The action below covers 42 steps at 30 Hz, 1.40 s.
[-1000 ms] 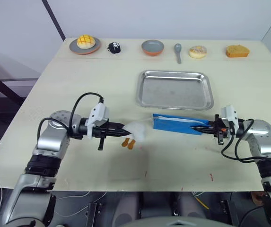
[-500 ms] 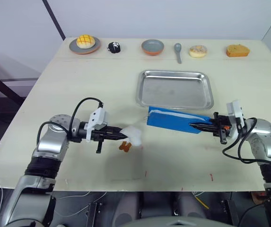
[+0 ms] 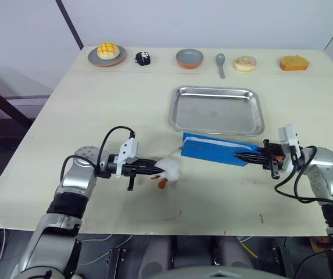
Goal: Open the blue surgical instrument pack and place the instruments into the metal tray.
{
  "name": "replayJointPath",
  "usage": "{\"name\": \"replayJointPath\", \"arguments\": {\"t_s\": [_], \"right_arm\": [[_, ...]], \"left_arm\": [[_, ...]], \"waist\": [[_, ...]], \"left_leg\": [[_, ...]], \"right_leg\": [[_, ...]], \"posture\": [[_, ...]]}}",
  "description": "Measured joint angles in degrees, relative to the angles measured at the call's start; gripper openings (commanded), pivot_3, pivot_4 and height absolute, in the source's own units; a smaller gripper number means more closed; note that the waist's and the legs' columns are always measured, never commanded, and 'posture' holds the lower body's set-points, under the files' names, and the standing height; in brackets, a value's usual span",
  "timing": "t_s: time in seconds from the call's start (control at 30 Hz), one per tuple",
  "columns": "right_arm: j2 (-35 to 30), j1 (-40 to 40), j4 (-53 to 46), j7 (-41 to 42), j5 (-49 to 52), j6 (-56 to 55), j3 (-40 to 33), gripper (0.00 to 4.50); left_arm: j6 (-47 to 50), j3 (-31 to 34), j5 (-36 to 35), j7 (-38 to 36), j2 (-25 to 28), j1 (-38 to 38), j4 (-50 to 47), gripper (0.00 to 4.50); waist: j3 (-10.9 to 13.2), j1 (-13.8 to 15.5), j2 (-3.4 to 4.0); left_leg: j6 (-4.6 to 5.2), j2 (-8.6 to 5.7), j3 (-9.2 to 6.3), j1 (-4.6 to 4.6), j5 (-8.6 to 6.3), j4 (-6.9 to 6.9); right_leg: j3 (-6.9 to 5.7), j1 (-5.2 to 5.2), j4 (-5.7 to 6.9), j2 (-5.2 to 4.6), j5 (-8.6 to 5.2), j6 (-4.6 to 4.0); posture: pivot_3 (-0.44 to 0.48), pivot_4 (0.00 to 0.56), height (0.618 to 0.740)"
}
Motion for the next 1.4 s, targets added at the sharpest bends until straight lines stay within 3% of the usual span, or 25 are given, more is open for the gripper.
{"name": "replayJointPath", "arguments": {"t_s": [0.2,0.53,0.67,0.8,1.0,1.23,1.4], "right_arm": [[-0.3,0.0,-0.5,-0.7,1.7,1.9,-0.6,0.0],[2.7,-1.2,-5.7,-8.0,13.1,15.4,-4.9,0.0],[2.4,-1.7,-5.9,-7.9,12.9,15.5,-5.2,0.0],[1.4,-1.7,-5.6,-5.1,7.8,8.4,-4.6,0.0],[1.4,-0.5,-2.7,-2.4,1.9,0.2,-2.3,0.0],[2.4,-0.4,-1.4,-0.6,-0.3,-4.1,0.4,0.0],[3.7,-0.7,-0.2,-0.6,-1.8,-6.4,2.1,0.0]], "left_arm": [[-1.6,-0.6,1.3,0.0,-0.1,-0.4,0.9,0.04],[-2.9,-0.7,1.3,0.0,-1.0,-0.2,2.0,0.04],[-3.1,-0.7,1.3,0.0,-1.1,-0.4,2.3,0.04],[-2.5,-0.6,1.2,-0.3,-0.7,-0.8,2.2,0.04],[0.3,-0.6,0.5,-3.2,3.6,-1.7,1.3,0.04],[4.0,-3.5,-2.6,-4.9,13.4,-2.6,-0.1,0.04],[1.8,-4.7,-1.4,-5.0,14.5,-5.4,3.1,0.04]], "waist": [[-0.2,0.0,0.36],[-0.3,0.3,0.54],[-0.3,0.3,0.55],[-0.3,0.2,0.55],[-0.3,-1.0,0.53],[-0.2,-1.9,0.49],[-0.2,-1.2,0.47]], "left_leg": [[0.02,0.0,-0.02,0.15,-0.01,0.0],[0.04,-0.02,-0.13,0.15,-0.02,0.0],[0.04,-0.04,-0.14,0.15,-0.02,-0.01],[0.05,-0.09,-0.13,0.15,-0.03,-0.01],[0.05,-0.02,-0.13,0.16,-0.03,-0.05],[0.04,0.08,-0.18,0.06,-0.02,-0.12],[0.03,0.0,-0.15,0.02,-0.02,-0.07]], "right_leg": [[0.0,0.17,-0.02,-0.01,0.0,0.0],[0.02,0.24,-0.04,-0.03,0.0,0.0],[0.01,0.25,-0.04,-0.03,0.0,0.0],[0.01,0.25,-0.06,-0.01,0.0,0.01],[0.13,0.13,0.0,0.21,-0.01,-0.01],[0.26,-0.1,0.08,0.33,-0.02,-0.04],[0.27,-0.1,0.06,0.27,-0.01,-0.03]], "posture": [[0.0,0.15,0.74],[0.0,0.15,0.74],[0.0,0.15,0.74],[0.0,0.15,0.74],[0.0,0.15,0.74],[0.0,0.15,0.74],[0.0,0.15,0.74]]}}
